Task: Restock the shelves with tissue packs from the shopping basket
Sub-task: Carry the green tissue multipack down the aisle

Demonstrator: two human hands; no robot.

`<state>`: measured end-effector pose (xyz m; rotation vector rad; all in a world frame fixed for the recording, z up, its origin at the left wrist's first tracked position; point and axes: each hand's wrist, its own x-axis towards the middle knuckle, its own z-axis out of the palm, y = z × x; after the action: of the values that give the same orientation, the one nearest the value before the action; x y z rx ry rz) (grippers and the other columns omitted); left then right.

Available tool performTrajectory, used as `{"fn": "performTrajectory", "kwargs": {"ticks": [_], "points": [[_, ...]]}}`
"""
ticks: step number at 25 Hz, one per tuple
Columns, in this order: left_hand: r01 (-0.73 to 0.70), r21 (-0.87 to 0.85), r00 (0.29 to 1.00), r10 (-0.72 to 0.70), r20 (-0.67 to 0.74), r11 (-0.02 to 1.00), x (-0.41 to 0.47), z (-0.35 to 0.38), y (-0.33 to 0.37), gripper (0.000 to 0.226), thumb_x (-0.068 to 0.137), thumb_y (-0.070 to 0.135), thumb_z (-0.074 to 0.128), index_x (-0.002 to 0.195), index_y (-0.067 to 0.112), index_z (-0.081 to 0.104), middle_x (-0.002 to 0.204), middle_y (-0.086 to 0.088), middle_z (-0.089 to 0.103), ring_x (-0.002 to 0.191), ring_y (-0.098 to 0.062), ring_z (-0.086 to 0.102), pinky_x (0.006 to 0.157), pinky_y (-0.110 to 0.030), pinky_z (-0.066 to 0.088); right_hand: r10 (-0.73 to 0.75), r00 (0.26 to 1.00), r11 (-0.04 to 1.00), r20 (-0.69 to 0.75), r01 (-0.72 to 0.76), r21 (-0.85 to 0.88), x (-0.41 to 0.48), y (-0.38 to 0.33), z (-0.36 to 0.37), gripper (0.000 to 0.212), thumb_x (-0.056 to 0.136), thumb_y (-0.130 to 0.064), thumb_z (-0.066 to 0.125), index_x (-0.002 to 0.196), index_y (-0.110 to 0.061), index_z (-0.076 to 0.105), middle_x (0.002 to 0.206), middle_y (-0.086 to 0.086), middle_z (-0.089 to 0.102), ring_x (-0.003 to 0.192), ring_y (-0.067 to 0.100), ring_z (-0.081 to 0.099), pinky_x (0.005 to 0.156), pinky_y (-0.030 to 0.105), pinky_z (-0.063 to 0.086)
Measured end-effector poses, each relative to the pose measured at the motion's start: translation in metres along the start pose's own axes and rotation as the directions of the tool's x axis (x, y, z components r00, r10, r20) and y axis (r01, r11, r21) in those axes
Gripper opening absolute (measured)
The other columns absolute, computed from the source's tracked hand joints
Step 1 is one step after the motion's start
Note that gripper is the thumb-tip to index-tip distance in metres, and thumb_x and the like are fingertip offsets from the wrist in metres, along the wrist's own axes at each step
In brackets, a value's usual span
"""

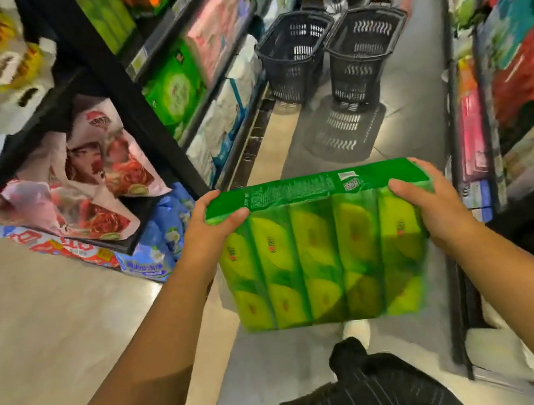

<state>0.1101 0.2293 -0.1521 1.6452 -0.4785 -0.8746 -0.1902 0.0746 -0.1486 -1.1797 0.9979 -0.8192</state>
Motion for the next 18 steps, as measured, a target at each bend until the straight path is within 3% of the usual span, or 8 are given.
{"fn": "performTrajectory", "kwargs": {"ticks": [2,3,6,11,15,18], "points": [[-0.009,-0.021,1.0,0.008,-0.024,1.0,0.045,0.03,0.024,0.068,0.044,0.044,0.088,0.105,0.04,0.058,0.111,-0.004,0.068,0.101,-0.023,0.066,0.087,-0.04,0.054,-0.029,1.0,1.0,-0.009,0.029,-0.004,0.067,-0.018,-0.005,0.055,0.078,-0.012,0.074,0.128,-0.012,0.05,0.081,-0.017,0.072,0.074,-0.004,0.066,0.069,0.016,0.052],[-0.011,-0.043,1.0,0.01,-0.029,0.999,0.068,0.041,0.034,0.067,0.047,0.038,0.09,0.106,0.038,0.058,0.108,-0.002,0.068,0.099,-0.022,0.065,0.085,-0.036,0.054,-0.038,0.999,0.999,0.015,0.038,-0.021,0.098,-0.028,-0.008,0.06,0.077,-0.015,0.076,0.129,-0.009,0.049,0.084,-0.014,0.072,0.075,-0.003,0.066,0.069,0.015,0.052],[-0.017,-0.038,0.999,0.016,-0.037,0.999,0.125,0.068,0.063,0.069,0.053,0.028,0.091,0.112,0.035,0.056,0.105,-0.001,0.068,0.092,-0.018,0.067,0.075,-0.029,0.055,-0.029,0.995,0.998,0.098,0.035,-0.057,0.179,-0.057,-0.006,0.101,0.046,-0.056,0.088,0.125,-0.005,0.053,0.097,-0.002,0.068,0.084,0.007,0.066,0.073,0.019,0.052],[-0.005,-0.028,0.995,0.002,-0.102,1.0,0.249,0.09,0.096,0.074,0.057,0.033,0.089,0.123,0.036,0.055,0.111,-0.002,0.068,0.088,-0.013,0.069,0.071,-0.03,0.055,-0.008,0.988,0.998,0.157,0.017,-0.055,0.325,-0.083,0.019,0.122,0.034,-0.064,0.089,0.132,-0.004,0.048,0.1,0.001,0.067,0.084,0.008,0.067,0.07,0.018,0.052],[0.044,-0.057,0.995,-0.049,-0.083,0.997,0.359,0.096,0.119,0.087,0.047,0.049,0.092,0.124,0.046,0.052,0.118,-0.006,0.066,0.101,-0.028,0.068,0.085,-0.048,0.056,0.007,0.987,0.994,0.162,0.012,-0.112,0.442,-0.097,0.054,0.121,0.033,-0.064,0.089,0.132,-0.007,0.049,0.109,0.008,0.065,0.093,0.017,0.066,0.076,0.027,0.054],[0.088,-0.06,0.983,-0.097,-0.156,0.994,0.425,0.096,0.14,0.091,0.041,0.057,0.091,0.123,0.05,0.052,0.122,-0.009,0.064,0.104,-0.03,0.066,0.087,-0.05,0.055,0.02,0.982,0.99,0.188,0.007,-0.14,0.52,-0.113,0.087,0.096,0.04,-0.055,0.088,0.123,-0.019,0.053,0.111,0.005,0.065,0.098,0.018,0.063,0.085,0.031,0.053]]}}
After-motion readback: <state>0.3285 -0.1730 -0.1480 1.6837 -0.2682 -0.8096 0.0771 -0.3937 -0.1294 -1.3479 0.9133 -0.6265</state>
